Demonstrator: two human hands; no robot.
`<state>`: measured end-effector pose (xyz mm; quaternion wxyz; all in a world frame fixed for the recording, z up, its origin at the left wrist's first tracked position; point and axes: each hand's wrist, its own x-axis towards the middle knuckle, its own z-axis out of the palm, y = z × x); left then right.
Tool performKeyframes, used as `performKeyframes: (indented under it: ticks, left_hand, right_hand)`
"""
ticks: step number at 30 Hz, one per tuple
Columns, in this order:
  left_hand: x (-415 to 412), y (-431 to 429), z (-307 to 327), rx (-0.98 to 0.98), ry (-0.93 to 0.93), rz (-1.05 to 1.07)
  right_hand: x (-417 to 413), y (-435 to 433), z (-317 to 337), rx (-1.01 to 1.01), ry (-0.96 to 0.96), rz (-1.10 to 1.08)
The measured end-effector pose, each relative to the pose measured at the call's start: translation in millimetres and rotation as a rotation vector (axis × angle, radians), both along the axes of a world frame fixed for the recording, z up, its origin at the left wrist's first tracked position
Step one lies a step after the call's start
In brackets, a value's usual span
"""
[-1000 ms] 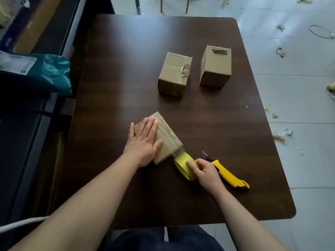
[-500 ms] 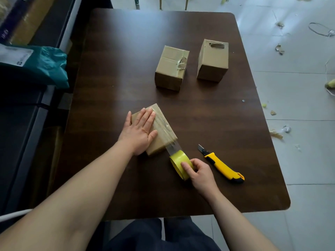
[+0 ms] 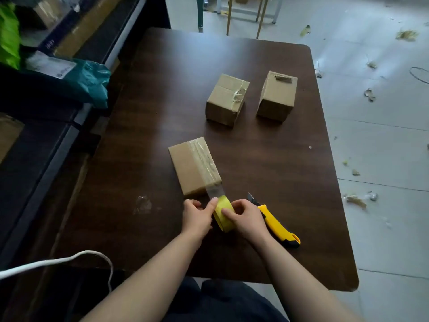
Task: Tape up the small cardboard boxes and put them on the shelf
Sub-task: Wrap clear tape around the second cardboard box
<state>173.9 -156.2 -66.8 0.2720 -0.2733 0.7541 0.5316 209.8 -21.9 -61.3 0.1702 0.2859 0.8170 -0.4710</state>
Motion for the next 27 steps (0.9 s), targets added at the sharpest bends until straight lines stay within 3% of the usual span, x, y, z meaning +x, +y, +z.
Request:
performKeyframes:
  ticks: [2, 4, 6, 8, 14, 18, 21, 24, 27]
  left_hand:
    - [-1, 14, -8, 0.150, -0.098, 0.125]
    - [-3, 21, -13, 0.256, -0.107, 0.189]
    - [-6, 25, -13, 0.350, -0.108, 0.227]
    - [-9, 26, -12, 0.380, -0.121, 0.220]
    - [-9, 24, -23, 0.368, -0.059, 0.249]
    - [-9, 22, -29, 0.348, -0.023, 0.243]
    - [-9, 20, -29, 0.339, -0.011, 0.195]
    - [-10, 19, -31, 0.283, 0.037, 0.130]
    - [-12, 18, -29, 0.231, 0.074, 0.093]
  right_hand:
    - [2, 13, -3, 0.039, 0.041, -0.009]
    - [3, 33, -11, 0.200, 0.007, -0.010]
    - [6, 54, -18, 0.387, -0.145, 0.094]
    - [10, 67, -24, 0.449, -0.268, 0.179]
    - [6, 83, -28, 0.348, -0.228, 0.304]
    - [-10, 89, -3, 0.065, 0.007, 0.287]
    - [-26, 91, 22, -0.016, 0.115, 0.349]
    - [-39, 93, 39, 0.043, 0.073, 0.517]
    - [-47, 89, 45, 0.224, 0.042, 0.687]
